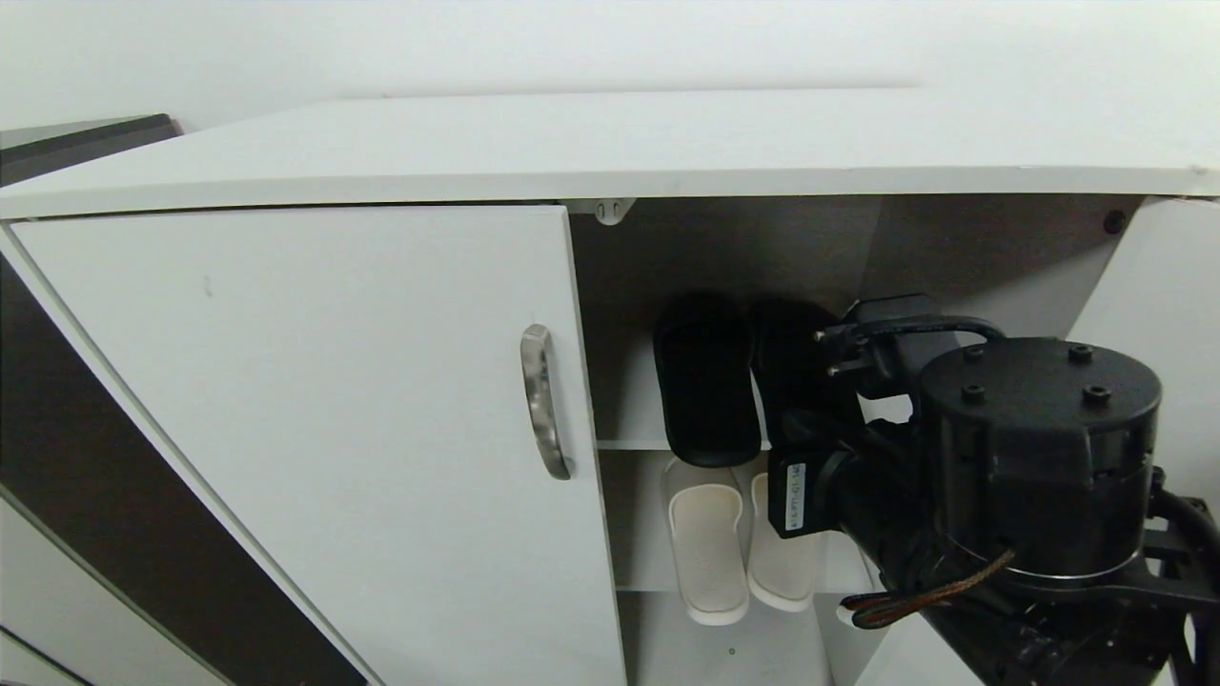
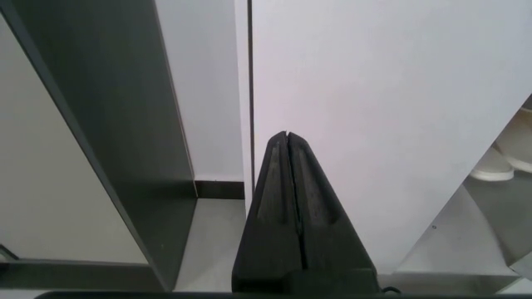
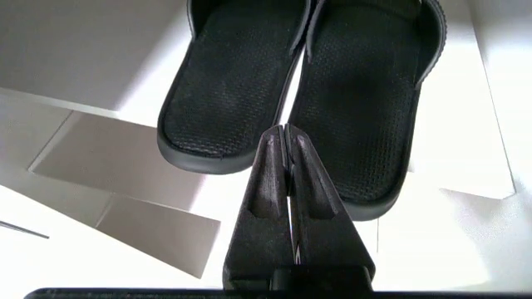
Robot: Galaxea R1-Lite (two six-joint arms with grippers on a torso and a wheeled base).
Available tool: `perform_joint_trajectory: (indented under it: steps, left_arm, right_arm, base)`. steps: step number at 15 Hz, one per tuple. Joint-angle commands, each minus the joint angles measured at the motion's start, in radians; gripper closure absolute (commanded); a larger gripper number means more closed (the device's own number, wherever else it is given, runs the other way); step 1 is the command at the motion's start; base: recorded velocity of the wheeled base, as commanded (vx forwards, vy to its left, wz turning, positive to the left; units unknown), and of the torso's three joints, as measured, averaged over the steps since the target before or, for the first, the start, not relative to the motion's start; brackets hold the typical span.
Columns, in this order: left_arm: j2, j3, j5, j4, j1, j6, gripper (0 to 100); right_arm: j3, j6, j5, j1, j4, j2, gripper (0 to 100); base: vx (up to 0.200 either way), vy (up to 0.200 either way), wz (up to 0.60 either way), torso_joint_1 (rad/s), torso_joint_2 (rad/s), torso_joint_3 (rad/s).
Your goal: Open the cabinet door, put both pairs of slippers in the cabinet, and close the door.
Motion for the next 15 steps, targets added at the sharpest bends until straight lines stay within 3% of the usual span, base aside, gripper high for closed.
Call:
perform_joint_trajectory:
  steps: [1, 4, 15]
  left_arm:
    - [0.001, 0.000, 0.000, 0.000, 0.000, -0.001, 100]
    - [0.001, 0.000, 0.001, 0.000, 0.000, -0.001, 100]
    - [0.001, 0.000, 0.000, 0.000, 0.000, -0.001, 100]
  right_arm:
    - [0.005, 0.000, 0.000, -0.001, 0.000, 0.004, 100]
    - [0.015, 0.000, 0.000, -0.001, 0.000, 0.005, 100]
    - [0.025, 0.000, 0.000, -0.006, -0.002, -0.002, 100]
  base:
    - [0.000, 0.000, 0.00, 0.000, 0.00, 0.000]
    - [0.000, 0.000, 0.00, 0.000, 0.00, 0.000]
    - [-0.200, 0.000, 0.00, 0.003, 0.00, 0.002]
